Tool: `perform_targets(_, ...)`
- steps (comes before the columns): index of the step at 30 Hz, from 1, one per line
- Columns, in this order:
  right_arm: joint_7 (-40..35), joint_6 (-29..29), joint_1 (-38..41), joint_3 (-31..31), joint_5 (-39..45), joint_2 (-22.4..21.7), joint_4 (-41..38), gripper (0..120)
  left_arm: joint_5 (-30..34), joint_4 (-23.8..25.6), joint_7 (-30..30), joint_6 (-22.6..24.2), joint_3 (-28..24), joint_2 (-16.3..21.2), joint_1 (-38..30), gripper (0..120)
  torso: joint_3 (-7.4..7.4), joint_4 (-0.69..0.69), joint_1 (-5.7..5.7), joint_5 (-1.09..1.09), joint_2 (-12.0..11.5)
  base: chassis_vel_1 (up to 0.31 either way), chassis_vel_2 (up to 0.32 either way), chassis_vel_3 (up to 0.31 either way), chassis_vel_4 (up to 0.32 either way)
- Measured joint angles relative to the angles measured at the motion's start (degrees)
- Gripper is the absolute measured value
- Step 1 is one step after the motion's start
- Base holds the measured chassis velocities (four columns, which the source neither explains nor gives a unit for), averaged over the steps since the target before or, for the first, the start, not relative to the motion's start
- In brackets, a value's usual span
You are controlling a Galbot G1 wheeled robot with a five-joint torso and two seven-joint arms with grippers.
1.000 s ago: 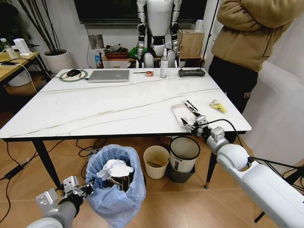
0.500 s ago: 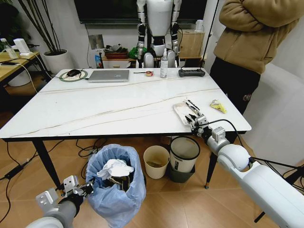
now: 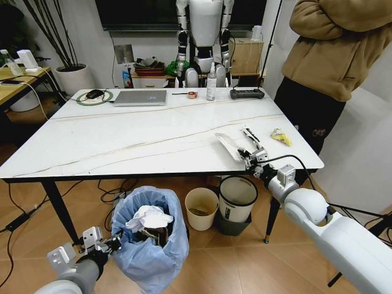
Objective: Pick up the trash bin and place the trash from the table into it.
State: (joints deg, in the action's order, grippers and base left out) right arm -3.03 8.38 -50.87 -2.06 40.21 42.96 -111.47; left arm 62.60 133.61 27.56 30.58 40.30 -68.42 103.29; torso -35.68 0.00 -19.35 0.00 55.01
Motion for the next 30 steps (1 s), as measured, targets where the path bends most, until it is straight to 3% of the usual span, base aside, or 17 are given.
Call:
perform_targets(7,3.64,-3.94,0.27,2.42,11.69,-3.44,-8.28,0,0.23,0.35,-0.09,0.0,0.1,0.56,0.13,0,0.0,0.0,0.0,-0.01,0.0,0.0,0.0,0.0,0.0)
perform_targets(14,9.77,-6.66,-1.44,6.32,15.98,-4.5,-14.83,0,0.75,0.37,-0.01,0.04,0.03,1.59,0.05,0,0.0,0.0,0.0,0.01,0.0,0.0,0.0,0.0,0.0)
perform_targets(22,15.2,-8.01,-3.2,10.25,14.92,-4.28,-15.48,0,1.19,0.19,-0.08,0.21,-0.02,3.09,0.1,0,0.0,-0.01,0.0,0.0,0.0,0.0,0.0,0.0,0.0)
perform_targets(30,16.46,-8.71,1.78,18.15,14.5,-0.75,-12.38,0,1.8,0.14,0.06,0.53,-0.38,3.58,-0.14,0,0.0,0.0,-0.01,0.01,0.0,0.0,0.0,0.0,0.0)
